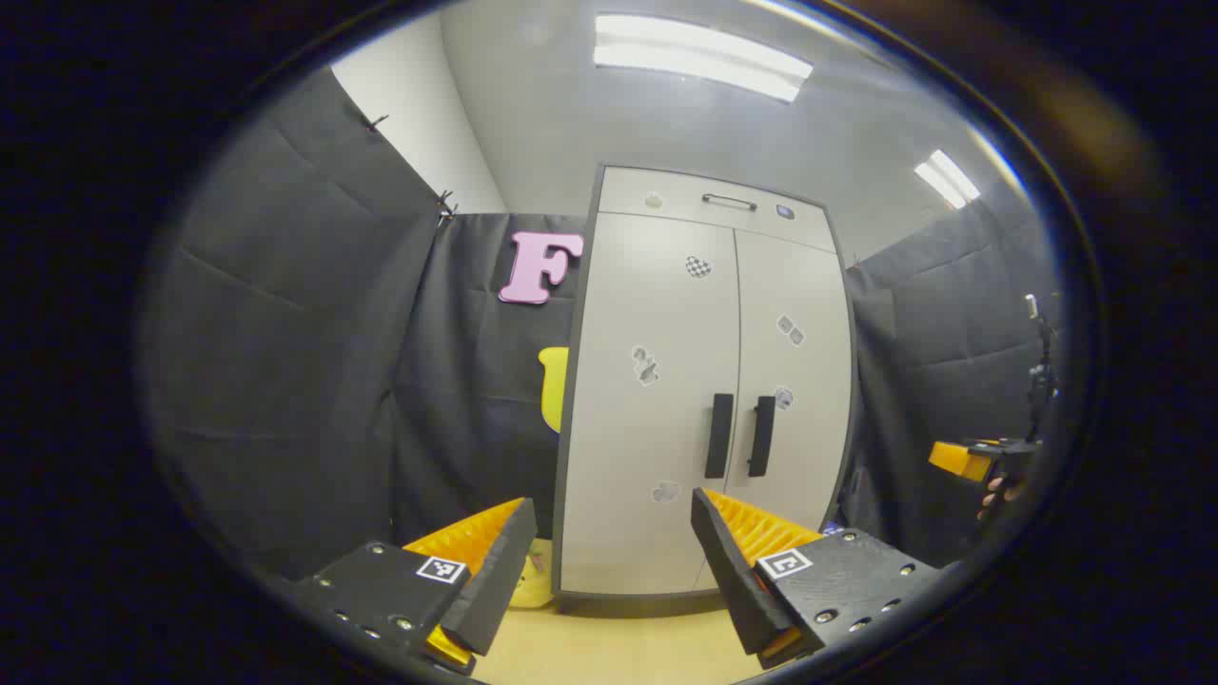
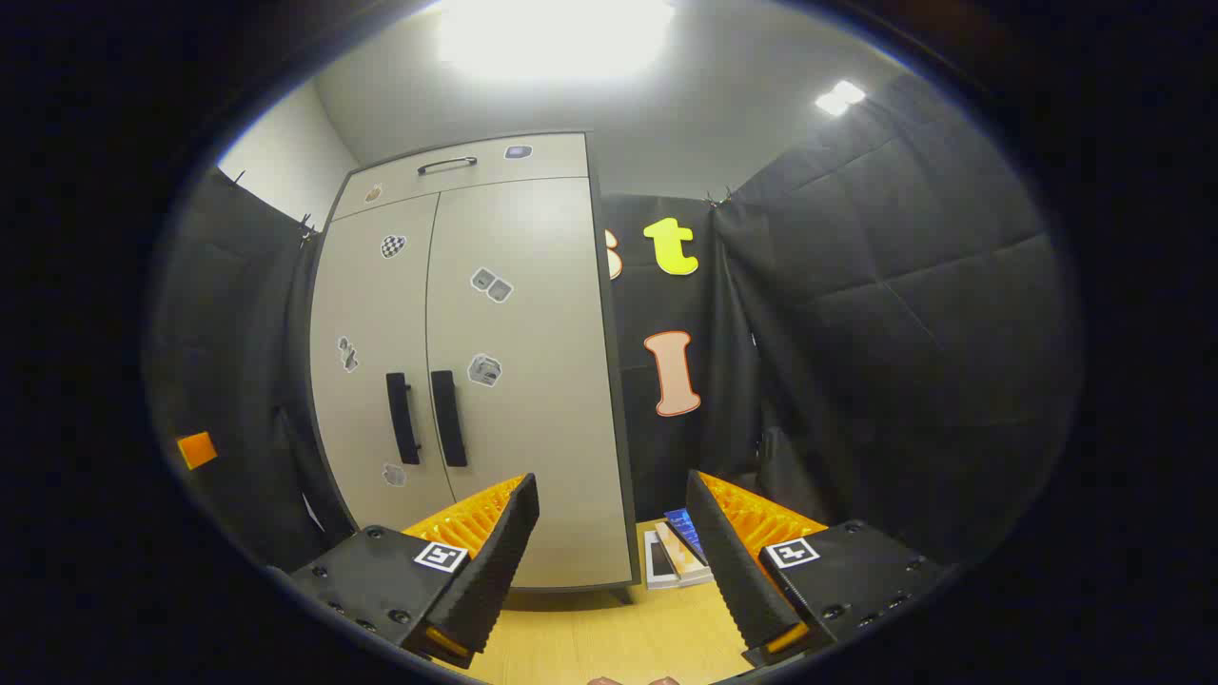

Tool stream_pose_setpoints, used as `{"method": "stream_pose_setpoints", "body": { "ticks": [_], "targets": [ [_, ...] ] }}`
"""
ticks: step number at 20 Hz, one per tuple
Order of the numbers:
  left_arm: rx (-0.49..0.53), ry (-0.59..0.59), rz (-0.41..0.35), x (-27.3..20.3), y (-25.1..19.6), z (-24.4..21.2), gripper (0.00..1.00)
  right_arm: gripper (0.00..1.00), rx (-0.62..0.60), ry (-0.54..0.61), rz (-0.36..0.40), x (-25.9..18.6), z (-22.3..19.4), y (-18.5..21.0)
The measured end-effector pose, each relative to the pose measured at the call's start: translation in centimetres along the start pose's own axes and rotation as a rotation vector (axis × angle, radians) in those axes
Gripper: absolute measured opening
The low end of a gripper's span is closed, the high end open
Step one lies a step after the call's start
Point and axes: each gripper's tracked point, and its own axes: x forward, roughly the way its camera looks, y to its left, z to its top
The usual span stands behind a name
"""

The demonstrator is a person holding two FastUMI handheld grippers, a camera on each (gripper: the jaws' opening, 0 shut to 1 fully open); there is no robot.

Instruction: Open the right door of the double-door shoe cabinet with the right hand, and open the left door with the left hand.

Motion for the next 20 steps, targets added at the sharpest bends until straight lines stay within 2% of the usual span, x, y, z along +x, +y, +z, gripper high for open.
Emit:
{"method": "stream_pose_setpoints", "body": {
  "ticks": [1, 3, 4, 5, 6, 7, 12, 13, 14, 15, 20],
  "targets": [
    [0.009, 0.004, 0.009, -0.2, 0.2, -0.3, 0.95, 0.98, -0.006, 0.008, 0.010, -0.1, -0.2, 0.3],
    [0.020, 0.005, 0.017, -0.4, 0.3, -0.5, 0.92, 0.98, -0.028, 0.017, 0.023, -0.1, -0.2, 0.7],
    [0.026, 0.005, 0.023, -0.5, 0.4, -0.6, 0.97, 0.97, -0.035, 0.016, 0.026, 0.0, -0.2, 0.9],
    [0.032, 0.006, 0.026, -0.5, 0.4, -0.9, 0.92, 0.98, -0.037, 0.017, 0.030, -0.1, -0.2, 1.2],
    [0.038, 0.006, 0.026, -0.5, 0.1, -1.1, 0.92, 0.98, -0.035, 0.021, 0.034, -0.2, -0.5, 1.2],
    [0.045, 0.009, 0.020, -0.4, -0.4, -1.4, 0.95, 0.98, -0.029, 0.029, 0.041, -0.2, -0.6, 1.5],
    [0.048, 0.020, -0.034, -0.2, -2.1, -2.3, 0.92, 0.97, -0.011, 0.027, 0.055, 0.0, -0.2, 2.2],
    [0.052, 0.021, -0.037, -0.1, -2.1, -2.5, 0.94, 0.92, -0.009, 0.025, 0.058, 0.2, -0.1, 2.4],
    [0.055, 0.023, -0.037, 0.0, -2.1, -2.6, 0.96, 0.92, -0.011, 0.025, 0.062, 0.2, -0.1, 2.6],
    [0.055, 0.026, -0.037, 0.1, -2.1, -2.7, 0.97, 0.97, -0.016, 0.025, 0.065, 0.3, 0.0, 2.8],
    [0.043, 0.032, -0.034, 0.4, -1.7, -3.3, 0.95, 0.98, -0.026, 0.017, 0.078, 1.1, 0.5, 3.5]
  ]
}}
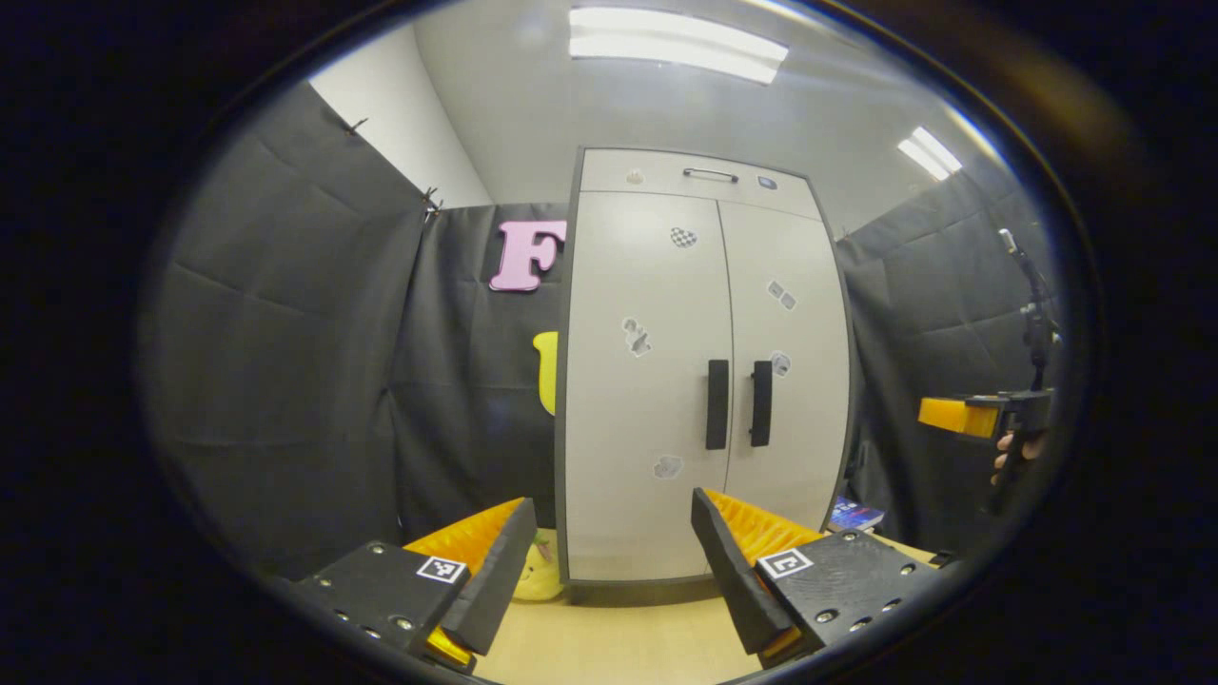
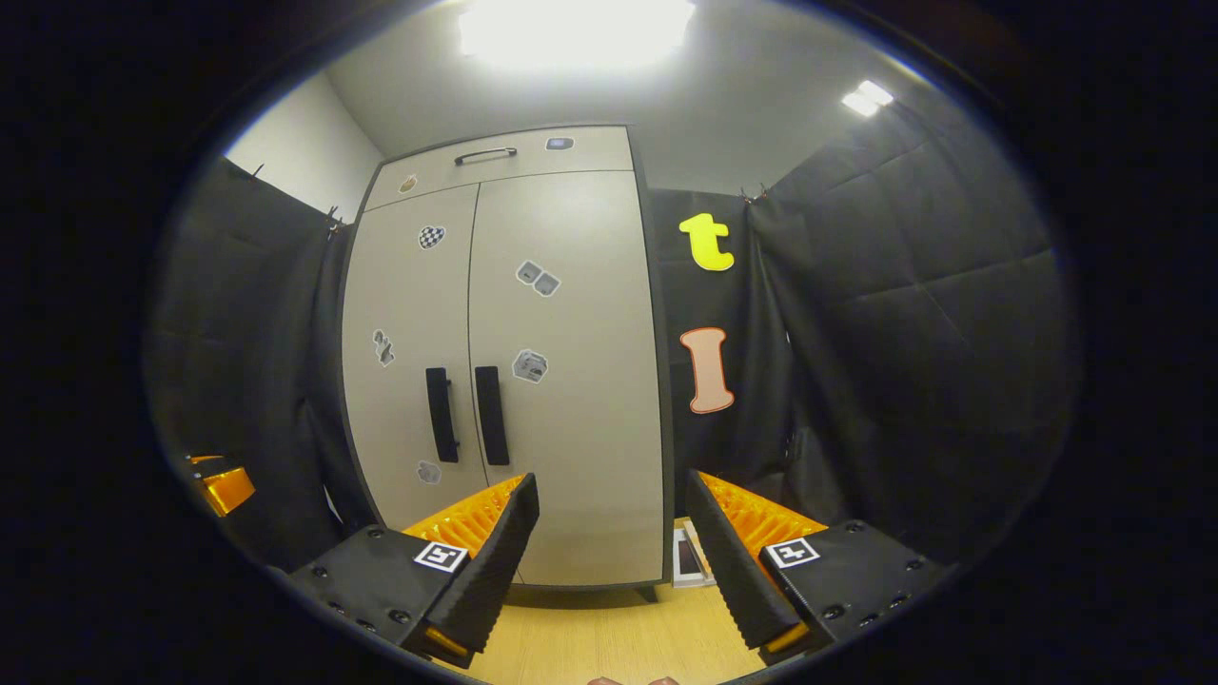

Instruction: Open the right door of the double-door shoe cabinet with the right hand, and open the left door with the left hand.

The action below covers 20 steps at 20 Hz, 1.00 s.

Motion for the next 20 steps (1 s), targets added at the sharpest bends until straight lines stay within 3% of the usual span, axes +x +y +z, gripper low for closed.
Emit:
{"method": "stream_pose_setpoints", "body": {
  "ticks": [7, 8, 13, 20],
  "targets": [
    [0.025, 0.003, -0.002, 0.2, 0.3, -0.7, 0.97, 0.98, -0.005, -0.005, 0.052, 2.8, 1.5, 2.8],
    [0.024, 0.008, -0.001, 0.3, 0.4, -0.9, 0.92, 0.98, -0.005, -0.001, 0.065, 3.4, 1.7, 3.3],
    [-0.007, 0.017, 0.010, 0.2, 1.5, -2.1, 0.95, 0.98, -0.012, 0.057, 0.126, 6.9, 1.5, 6.8],
    [-0.018, 0.118, 0.027, 0.6, 4.1, -5.7, 0.92, 0.98, -0.018, 0.086, 0.157, 12.6, 2.3, 10.7]
  ]
}}
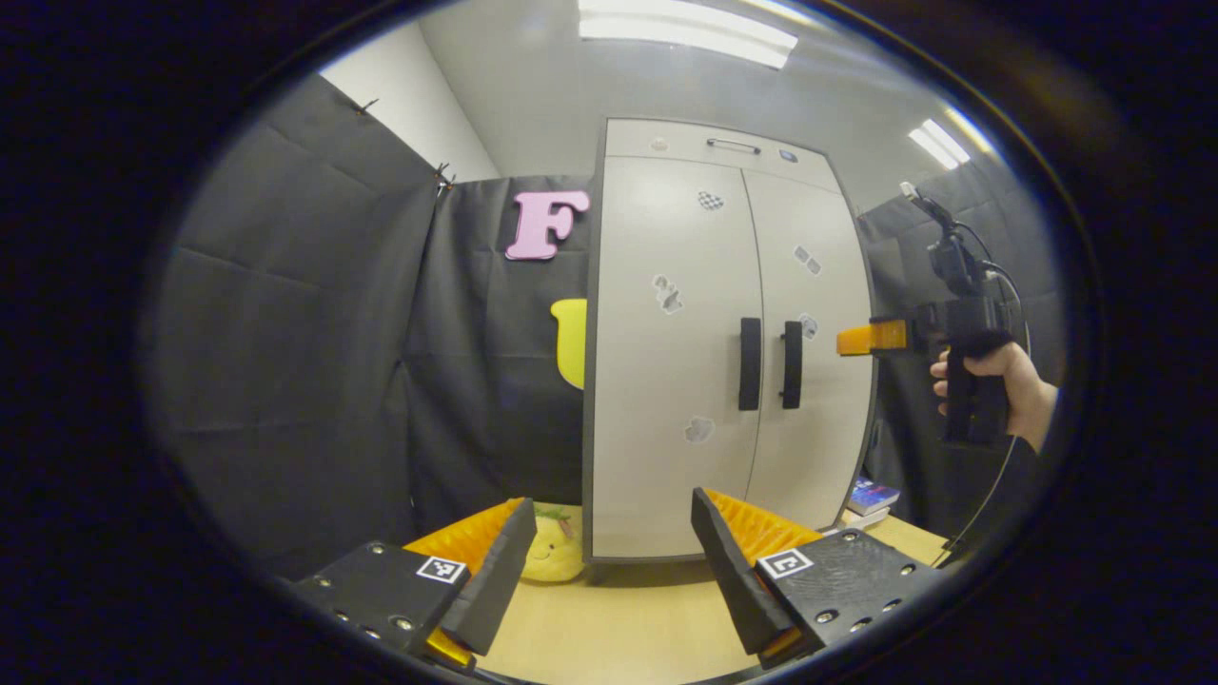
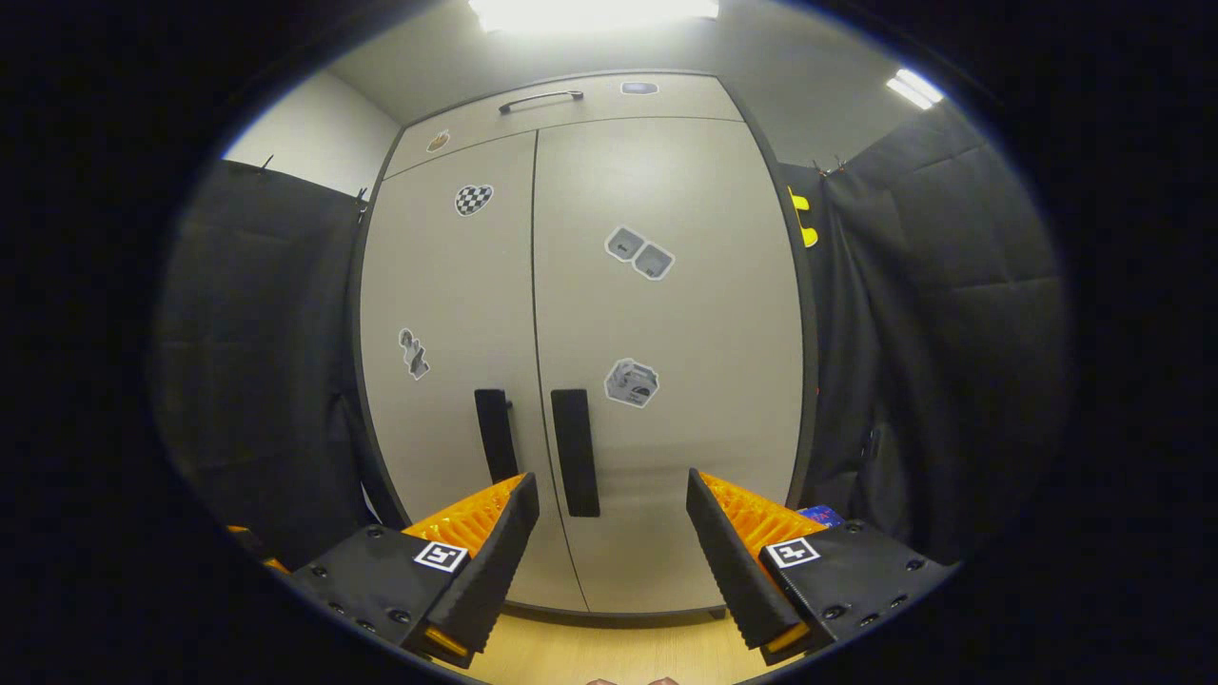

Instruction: Open the right door of the double-door shoe cabinet with the right hand, and open the left door with the left hand.

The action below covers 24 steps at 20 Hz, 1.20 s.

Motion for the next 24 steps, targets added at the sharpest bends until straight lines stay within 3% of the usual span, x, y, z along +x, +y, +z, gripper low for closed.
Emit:
{"method": "stream_pose_setpoints", "body": {
  "ticks": [2, 4, 8, 13, 15, 18, 21, 24],
  "targets": [
    [-0.055, 0.031, -0.024, 0.8, -0.5, -1.3, 0.98, 0.98, -0.012, -0.008, 0.006, 1.8, 0.7, 0.6],
    [-0.088, 0.055, -0.004, 0.9, -0.1, -2.6, 0.95, 0.98, -0.028, -0.012, 0.012, 3.5, 1.3, 1.1],
    [-0.131, 0.060, 0.047, 1.0, 0.7, -3.4, 0.98, 0.98, -0.060, -0.010, 0.012, 6.6, 1.0, 1.6],
    [-0.125, 0.078, 0.129, 0.2, 2.6, -3.8, 0.95, 0.97, -0.081, 0.016, -0.007, 9.8, -0.1, 1.6],
    [-0.105, 0.072, 0.168, -0.1, 3.7, -3.2, 0.97, 0.92, -0.085, 0.034, 0.005, 10.7, -0.7, 2.0],
    [-0.109, 0.058, 0.197, -0.9, 4.4, -2.5, 0.95, 0.78, -0.085, 0.075, 0.012, 11.6, -2.0, 2.5],
    [-0.088, 0.054, 0.201, -0.8, 4.7, -2.1, 0.95, 0.32, -0.050, 0.081, 0.005, 11.6, -2.2, 2.5],
    [-0.046, 0.048, 0.198, -1.4, 4.5, -1.8, 0.95, 0.29, -0.034, 0.068, 0.022, 11.7, -2.2, 2.5]
  ]
}}
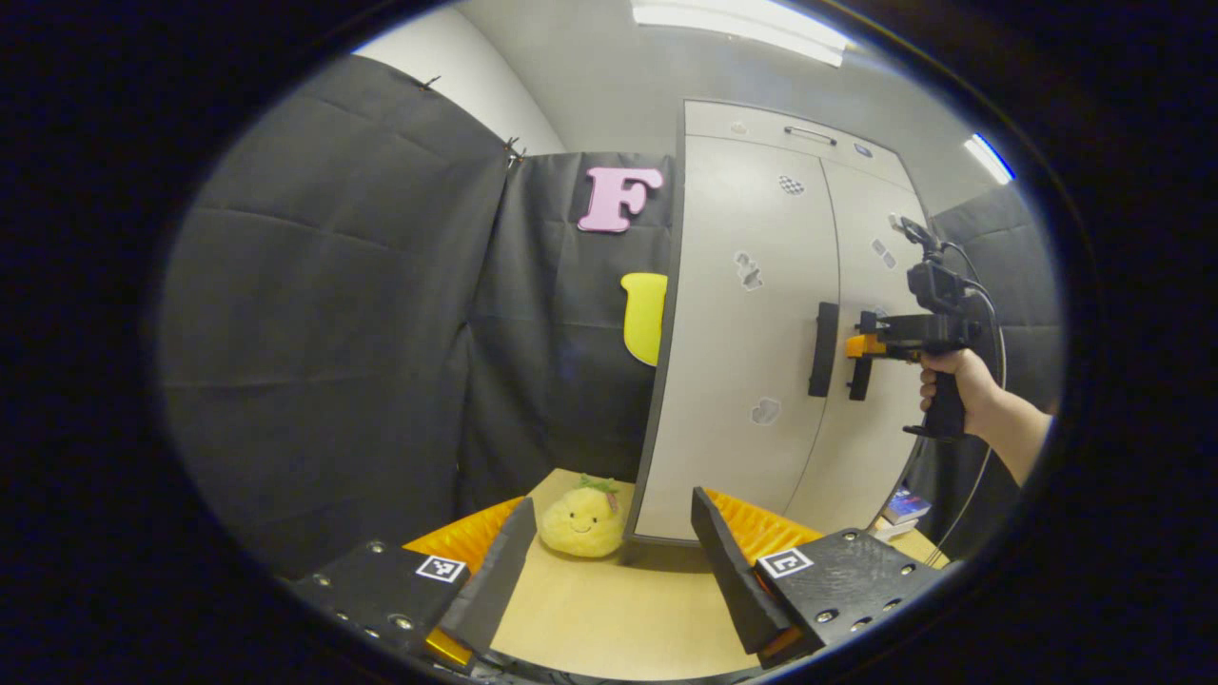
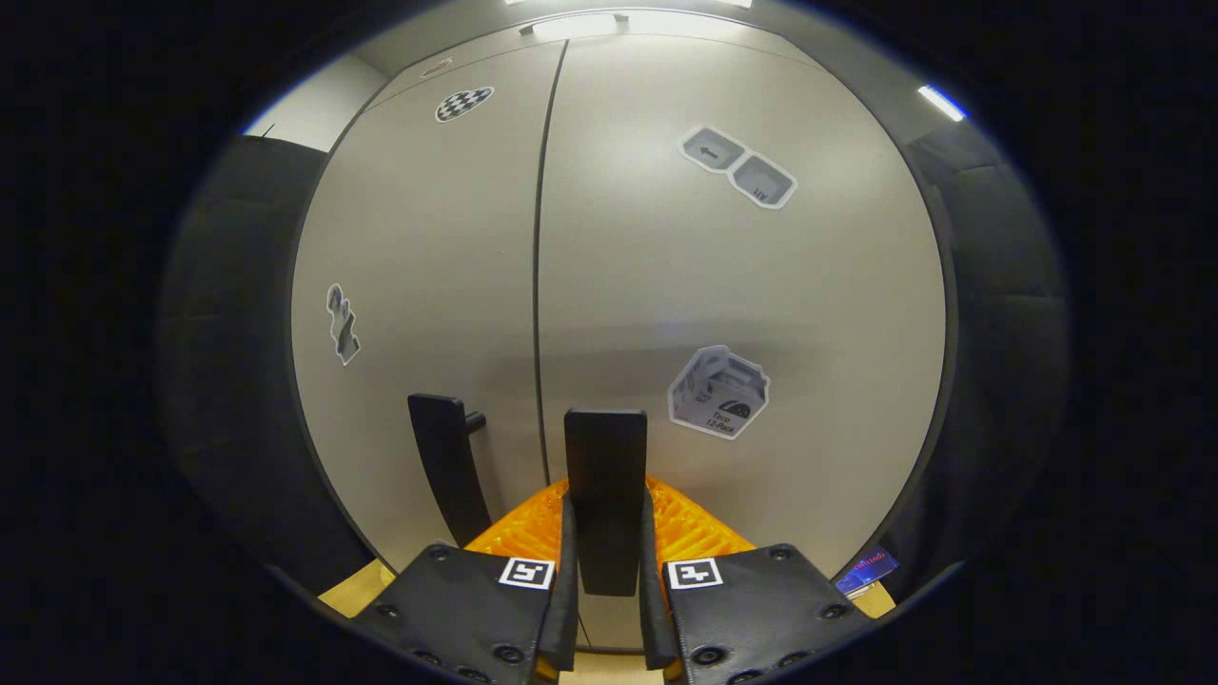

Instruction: Open the right door of the double-door shoe cabinet with the right hand, and open the left door with the left hand.

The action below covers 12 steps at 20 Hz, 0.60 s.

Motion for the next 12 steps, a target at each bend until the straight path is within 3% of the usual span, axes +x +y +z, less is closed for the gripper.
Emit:
{"method": "stream_pose_setpoints", "body": {
  "ticks": [3, 6, 7, 12],
  "targets": [
    [0.013, 0.005, -0.010, -0.27, -0.32, -0.30, 0.95, 0.11, 0.067, 0.001, 0.038, 0.21, 0.09, 0.21],
    [0.009, 0.002, -0.020, -0.50, -0.51, -0.24, 0.98, 0.06, 0.028, 0.015, 0.042, -0.29, -0.13, 0.14],
    [0.006, 0.003, -0.025, -0.58, -0.58, -0.29, 0.95, 0.10, 0.046, 0.019, 0.046, -0.37, -0.11, 0.18],
    [0.004, -0.006, -0.039, -0.94, -0.70, 0.09, 0.97, 0.06, 0.038, 0.016, 0.059, -0.30, -0.20, 0.04]
  ]
}}
